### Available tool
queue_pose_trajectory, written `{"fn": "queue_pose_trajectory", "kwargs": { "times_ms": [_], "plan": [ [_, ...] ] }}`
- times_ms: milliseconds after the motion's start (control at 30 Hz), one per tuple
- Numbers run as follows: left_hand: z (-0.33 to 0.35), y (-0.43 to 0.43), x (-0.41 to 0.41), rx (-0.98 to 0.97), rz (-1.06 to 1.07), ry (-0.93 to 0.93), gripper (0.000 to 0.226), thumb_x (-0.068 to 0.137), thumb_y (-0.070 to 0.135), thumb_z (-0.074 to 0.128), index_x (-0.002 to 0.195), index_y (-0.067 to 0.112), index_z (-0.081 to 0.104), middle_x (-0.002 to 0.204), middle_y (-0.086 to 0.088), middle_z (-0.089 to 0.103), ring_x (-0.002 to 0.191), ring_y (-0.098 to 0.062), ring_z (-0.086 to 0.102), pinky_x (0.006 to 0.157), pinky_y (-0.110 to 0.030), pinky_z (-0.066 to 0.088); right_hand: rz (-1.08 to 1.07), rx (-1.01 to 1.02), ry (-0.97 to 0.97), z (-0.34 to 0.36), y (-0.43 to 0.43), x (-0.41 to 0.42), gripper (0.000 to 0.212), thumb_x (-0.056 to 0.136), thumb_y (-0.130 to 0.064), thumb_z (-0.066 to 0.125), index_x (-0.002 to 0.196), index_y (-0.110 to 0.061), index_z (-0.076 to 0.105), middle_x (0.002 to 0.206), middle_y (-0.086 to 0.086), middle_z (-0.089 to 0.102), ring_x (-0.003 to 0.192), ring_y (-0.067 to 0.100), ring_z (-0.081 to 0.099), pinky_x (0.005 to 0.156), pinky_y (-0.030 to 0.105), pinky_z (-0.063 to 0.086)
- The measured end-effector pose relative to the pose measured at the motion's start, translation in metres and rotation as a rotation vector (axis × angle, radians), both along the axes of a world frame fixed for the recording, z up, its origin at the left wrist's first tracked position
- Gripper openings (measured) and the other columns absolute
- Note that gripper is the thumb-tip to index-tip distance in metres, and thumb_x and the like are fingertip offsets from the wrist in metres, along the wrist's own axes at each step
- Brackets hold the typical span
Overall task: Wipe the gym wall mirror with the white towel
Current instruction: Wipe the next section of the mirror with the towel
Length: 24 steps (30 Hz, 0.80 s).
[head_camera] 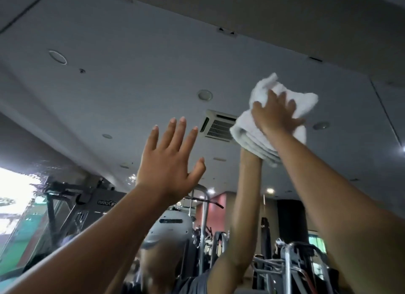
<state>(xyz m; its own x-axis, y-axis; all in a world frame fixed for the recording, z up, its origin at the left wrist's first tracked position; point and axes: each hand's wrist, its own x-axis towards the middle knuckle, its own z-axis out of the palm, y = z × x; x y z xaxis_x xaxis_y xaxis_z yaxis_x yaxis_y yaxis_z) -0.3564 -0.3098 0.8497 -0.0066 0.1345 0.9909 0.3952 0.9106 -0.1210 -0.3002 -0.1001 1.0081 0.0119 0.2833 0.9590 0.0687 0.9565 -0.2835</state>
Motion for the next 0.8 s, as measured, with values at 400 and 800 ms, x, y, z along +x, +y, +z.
{"fn": "queue_pose_trajectory", "kwargs": {
  "times_ms": [400,800],
  "plan": [
    [-0.043,-0.043,-0.015,-0.098,-0.013,0.164,0.076,0.095,0.049,0.033,0.148,-0.004,0.04,0.155,-0.022,0.037,0.145,-0.033,0.036,0.115,-0.045,0.02,0.006,0.602,-0.128,-0.065,0.051,0.008,0.066,0.083,-0.045,0.035,0.149,-0.042,0.037,0.16,-0.001,0.035,0.147,0.029,0.03,0.107,0.067,0.033],
    [-0.069,-0.082,-0.021,-0.173,-0.011,0.18,0.074,0.096,0.047,0.036,0.151,-0.002,0.036,0.159,-0.018,0.032,0.149,-0.029,0.029,0.119,-0.05,0.02,-0.049,0.908,-0.212,-0.137,-0.086,-0.006,0.061,0.093,-0.053,0.035,0.153,-0.041,0.03,0.166,-0.008,0.017,0.153,0.017,0.013,0.107,0.057,0.023]
  ]
}}
